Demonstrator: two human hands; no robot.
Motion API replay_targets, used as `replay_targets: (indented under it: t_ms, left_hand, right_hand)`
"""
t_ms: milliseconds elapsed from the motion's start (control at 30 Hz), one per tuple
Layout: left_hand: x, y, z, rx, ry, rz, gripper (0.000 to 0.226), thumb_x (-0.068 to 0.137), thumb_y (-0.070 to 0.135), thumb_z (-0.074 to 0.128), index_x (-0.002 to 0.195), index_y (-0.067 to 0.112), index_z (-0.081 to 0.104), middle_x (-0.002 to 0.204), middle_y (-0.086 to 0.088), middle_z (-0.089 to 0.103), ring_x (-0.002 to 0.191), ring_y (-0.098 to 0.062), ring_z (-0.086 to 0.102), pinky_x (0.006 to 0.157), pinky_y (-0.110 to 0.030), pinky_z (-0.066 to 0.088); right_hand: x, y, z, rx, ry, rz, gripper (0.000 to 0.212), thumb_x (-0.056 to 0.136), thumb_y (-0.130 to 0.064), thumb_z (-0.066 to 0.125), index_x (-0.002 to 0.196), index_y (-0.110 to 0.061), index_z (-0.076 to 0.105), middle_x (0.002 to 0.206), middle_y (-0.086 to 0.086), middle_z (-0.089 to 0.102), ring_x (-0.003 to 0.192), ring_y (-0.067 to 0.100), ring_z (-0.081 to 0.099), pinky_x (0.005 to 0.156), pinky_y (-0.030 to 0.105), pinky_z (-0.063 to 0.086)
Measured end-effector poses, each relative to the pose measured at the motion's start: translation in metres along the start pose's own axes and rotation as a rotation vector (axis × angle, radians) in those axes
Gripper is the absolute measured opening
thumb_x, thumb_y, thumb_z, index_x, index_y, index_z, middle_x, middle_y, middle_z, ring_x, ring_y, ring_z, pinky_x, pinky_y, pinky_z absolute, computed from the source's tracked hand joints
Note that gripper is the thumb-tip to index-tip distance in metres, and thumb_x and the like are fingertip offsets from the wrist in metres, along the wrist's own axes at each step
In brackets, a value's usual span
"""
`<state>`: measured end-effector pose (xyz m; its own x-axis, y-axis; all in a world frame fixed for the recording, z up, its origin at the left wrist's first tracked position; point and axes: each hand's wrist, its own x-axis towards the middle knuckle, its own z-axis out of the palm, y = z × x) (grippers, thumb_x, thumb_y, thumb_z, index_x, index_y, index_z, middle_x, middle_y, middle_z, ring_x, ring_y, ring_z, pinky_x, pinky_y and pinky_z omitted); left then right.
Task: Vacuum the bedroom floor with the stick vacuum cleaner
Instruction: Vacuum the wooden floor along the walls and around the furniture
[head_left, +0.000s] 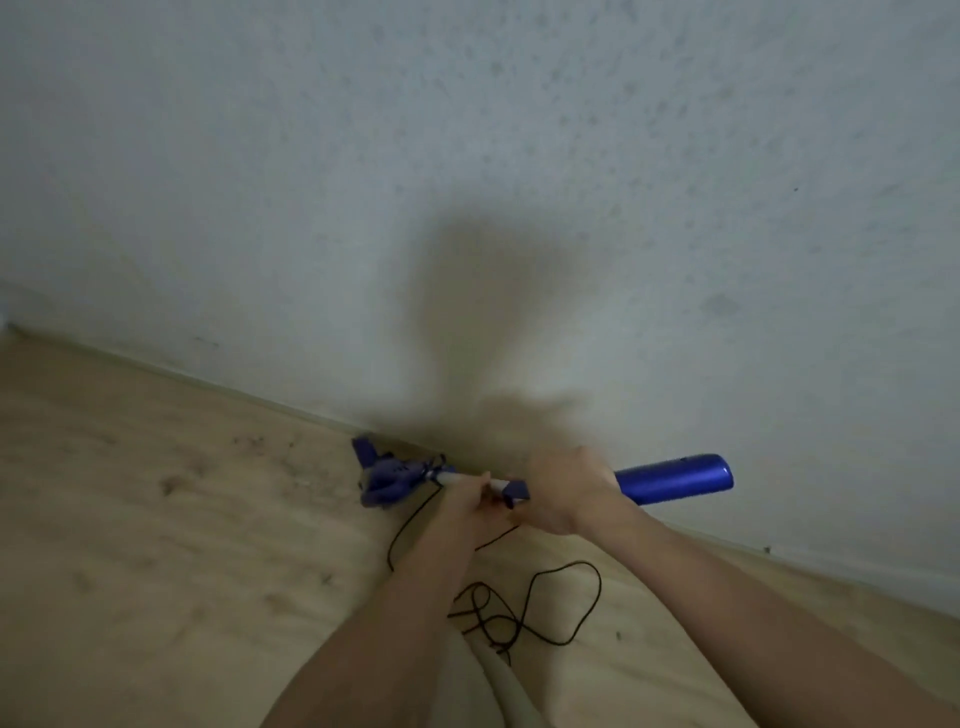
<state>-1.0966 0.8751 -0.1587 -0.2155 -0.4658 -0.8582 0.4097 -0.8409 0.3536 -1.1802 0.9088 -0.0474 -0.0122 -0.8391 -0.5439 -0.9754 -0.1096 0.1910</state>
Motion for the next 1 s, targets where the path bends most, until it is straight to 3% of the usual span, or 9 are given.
replay_targets:
  t_ms: [67, 133, 233, 367, 467, 600, 733, 867, 1000]
  left_hand:
    - [-0.015, -0.003, -0.011, 0.081, 0.030, 0.059, 0.040, 0.101, 0.009, 0.038, 0.140, -0.001, 0.038, 0.142, -0.022, 0.044, 0.123, -0.029, 0.050, 0.104, -0.034, 0.041]
    - [-0.018, -0.005, -0.028, 0.140, 0.079, 0.105, 0.023, 0.099, 0.010, 0.042, 0.119, 0.001, 0.049, 0.105, -0.022, 0.061, 0.086, -0.027, 0.059, 0.075, -0.029, 0.054]
    - [-0.027, -0.010, -0.056, 0.072, 0.165, 0.142, 0.019, 0.098, 0.002, 0.037, 0.084, -0.003, 0.049, 0.072, -0.017, 0.058, 0.061, -0.027, 0.056, 0.048, -0.030, 0.051]
    - [-0.049, -0.011, -0.081, -0.098, 0.198, 0.211, 0.035, 0.093, -0.005, 0.026, 0.062, 0.008, 0.037, 0.057, -0.012, 0.044, 0.061, -0.026, 0.040, 0.060, -0.035, 0.042]
    - [-0.064, -0.013, -0.101, -0.178, 0.227, 0.217, 0.029, 0.094, -0.005, 0.027, 0.071, 0.006, 0.041, 0.069, -0.012, 0.039, 0.064, -0.023, 0.040, 0.067, -0.035, 0.041]
    - [-0.075, -0.024, -0.135, -0.263, 0.165, 0.181, 0.021, 0.100, 0.001, 0.035, 0.085, -0.002, 0.049, 0.078, -0.017, 0.050, 0.072, -0.026, 0.052, 0.076, -0.041, 0.048]
    - [-0.086, -0.021, -0.173, -0.288, 0.182, 0.172, 0.024, 0.103, 0.007, 0.035, 0.089, -0.004, 0.052, 0.082, -0.019, 0.055, 0.073, -0.025, 0.055, 0.078, -0.042, 0.049]
    - [-0.091, -0.017, -0.222, -0.308, 0.212, 0.157, 0.031, 0.104, 0.013, 0.033, 0.085, -0.003, 0.052, 0.069, -0.013, 0.056, 0.056, -0.017, 0.044, 0.050, -0.030, 0.056]
    - [-0.100, -0.015, -0.267, -0.335, 0.237, 0.169, 0.027, 0.104, 0.013, 0.037, 0.090, -0.003, 0.053, 0.081, -0.016, 0.060, 0.053, -0.019, 0.057, 0.058, -0.038, 0.057]
  right_hand:
    - [-0.007, -0.004, 0.014, 0.193, 0.001, 0.016, 0.029, 0.096, -0.039, 0.049, 0.092, -0.014, 0.063, 0.086, 0.003, 0.066, 0.077, 0.019, 0.064, 0.067, 0.030, 0.052]
    - [-0.016, -0.009, 0.022, 0.511, -0.039, 0.018, 0.042, 0.094, -0.049, 0.050, 0.074, -0.013, 0.057, 0.065, 0.000, 0.059, 0.055, 0.014, 0.055, 0.055, 0.025, 0.046]
    - [-0.039, -0.027, 0.027, 0.919, -0.142, -0.001, 0.051, 0.094, -0.050, 0.050, 0.061, -0.011, 0.051, 0.041, -0.002, 0.051, 0.035, 0.012, 0.044, 0.051, 0.024, 0.044]
    - [-0.052, -0.055, 0.040, 1.072, -0.168, -0.100, 0.048, 0.098, -0.048, 0.045, 0.068, -0.011, 0.054, 0.062, 0.008, 0.059, 0.041, 0.013, 0.048, 0.047, 0.022, 0.042]
    - [-0.052, -0.063, 0.053, 1.172, -0.219, -0.098, 0.043, 0.099, -0.045, 0.045, 0.085, -0.007, 0.058, 0.062, 0.002, 0.057, 0.040, 0.010, 0.047, 0.044, 0.022, 0.043]
    - [-0.052, -0.073, 0.074, 1.172, -0.301, -0.089, 0.043, 0.099, -0.047, 0.043, 0.102, -0.006, 0.058, 0.065, -0.002, 0.058, 0.041, 0.006, 0.047, 0.043, 0.019, 0.041]
    - [-0.059, -0.100, 0.072, 1.196, -0.345, -0.175, 0.043, 0.100, -0.043, 0.043, 0.092, -0.005, 0.060, 0.060, -0.001, 0.056, 0.042, 0.009, 0.046, 0.044, 0.021, 0.040]
    - [-0.057, -0.144, 0.067, 1.071, -0.332, -0.250, 0.044, 0.100, -0.047, 0.043, 0.088, -0.007, 0.059, 0.063, 0.003, 0.055, 0.041, 0.011, 0.046, 0.042, 0.021, 0.041]
    - [-0.059, -0.186, 0.072, 1.071, -0.379, -0.234, 0.048, 0.098, -0.049, 0.044, 0.081, -0.008, 0.061, 0.059, -0.001, 0.057, 0.041, 0.010, 0.047, 0.043, 0.020, 0.042]
